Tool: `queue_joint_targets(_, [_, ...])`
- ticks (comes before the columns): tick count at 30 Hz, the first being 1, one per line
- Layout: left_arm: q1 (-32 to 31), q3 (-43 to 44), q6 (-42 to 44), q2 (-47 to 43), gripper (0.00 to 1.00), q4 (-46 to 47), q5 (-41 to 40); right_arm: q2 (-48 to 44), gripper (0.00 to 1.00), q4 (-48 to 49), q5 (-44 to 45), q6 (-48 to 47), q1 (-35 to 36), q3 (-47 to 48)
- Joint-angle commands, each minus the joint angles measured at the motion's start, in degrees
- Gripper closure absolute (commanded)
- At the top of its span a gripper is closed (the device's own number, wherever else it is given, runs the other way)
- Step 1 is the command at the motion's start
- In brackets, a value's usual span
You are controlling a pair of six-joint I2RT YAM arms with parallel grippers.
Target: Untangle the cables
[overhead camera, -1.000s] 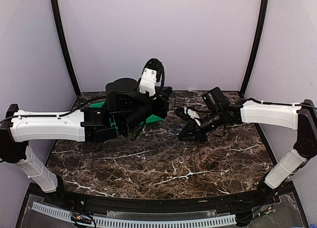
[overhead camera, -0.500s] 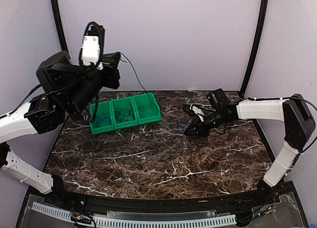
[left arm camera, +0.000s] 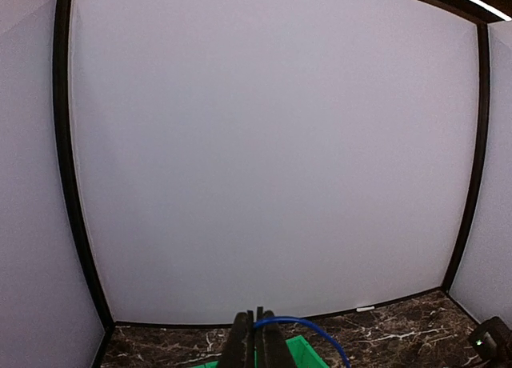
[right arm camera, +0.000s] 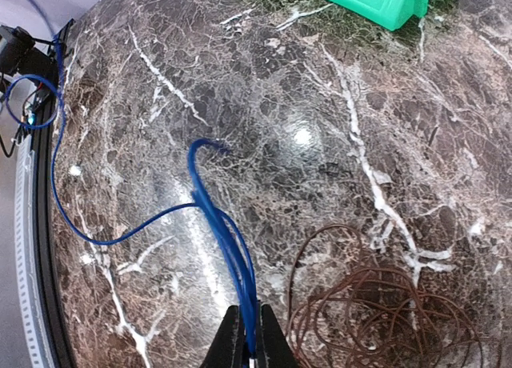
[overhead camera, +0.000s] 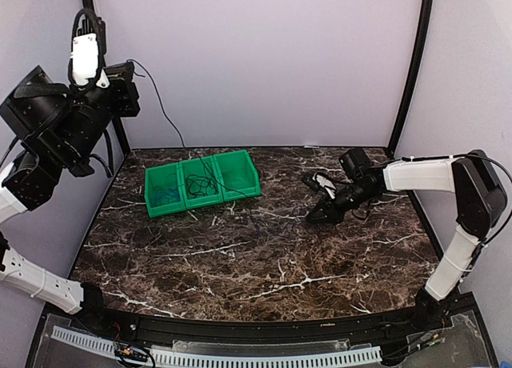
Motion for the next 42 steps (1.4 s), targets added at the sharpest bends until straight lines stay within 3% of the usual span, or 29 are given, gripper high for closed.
queue_joint_targets(1, [0.18, 9.06, 14.96, -1.5, 1.0, 6.54, -6.88, -0.41, 0.98, 0.22, 1.42, 1.2, -1.83, -0.07])
queue_joint_targets(5, [0.18, 18.8, 27.82, 0.84, 1.0, 13.28, -9.57, 1.02, 1.0, 0.42, 4.69, 1.96, -2.17, 0.54])
queue_joint_targets(9, [0.18, 26.32, 33.95, 3.08, 1.0, 14.92, -10.7, 2.11, 1.0, 0.53, 7.37, 2.95, -2.57, 1.09])
queue_joint_targets(17, [0.18, 25.44, 38.35, 2.54, 1.0, 19.44, -12.2, 2.63, 0.97, 0.5, 7.97, 2.98, -2.8, 1.37])
queue_joint_targets(23, [0.18, 19.66, 30.28, 1.2, 1.0, 11.83, -13.07, -0.22, 0.95, -1.66, -1.1, 0.88, -2.79, 2.46])
queue_joint_targets(26, [0.18, 16.4, 21.12, 0.75, 1.0, 4.73, -13.69, -2.83, 0.94, -3.48, -4.17, 0.49, -2.58, 4.15])
queue_joint_targets(28, [0.18, 14.83, 13.63, 0.64, 1.0, -2.24, -13.61, -4.24, 0.94, -4.31, -5.21, 0.34, -2.3, 5.7])
queue_joint_targets(30, [0.18, 13.86, 4.02, 0.8, 1.0, -15.89, -11.86, -5.16, 0.94, -5.97, -6.39, -0.53, -1.76, 7.43])
queue_joint_targets(33, [0.52, 13.42, -11.99, 2.71, 1.0, -28.97, -2.77, -6.22, 0.94, -8.79, -6.31, -2.81, -0.4, 10.26])
queue_joint_targets(36, [2.39, 12.75, -20.31, 5.57, 1.0, -37.77, 8.05, -7.08, 0.95, -9.53, -4.46, -3.03, 1.15, 12.15])
queue_joint_targets(42, [3.33, 4.32, -26.17, 11.21, 1.0, -34.55, 30.56, -7.15, 0.95, -10.3, -2.97, -3.56, 3.71, 12.94])
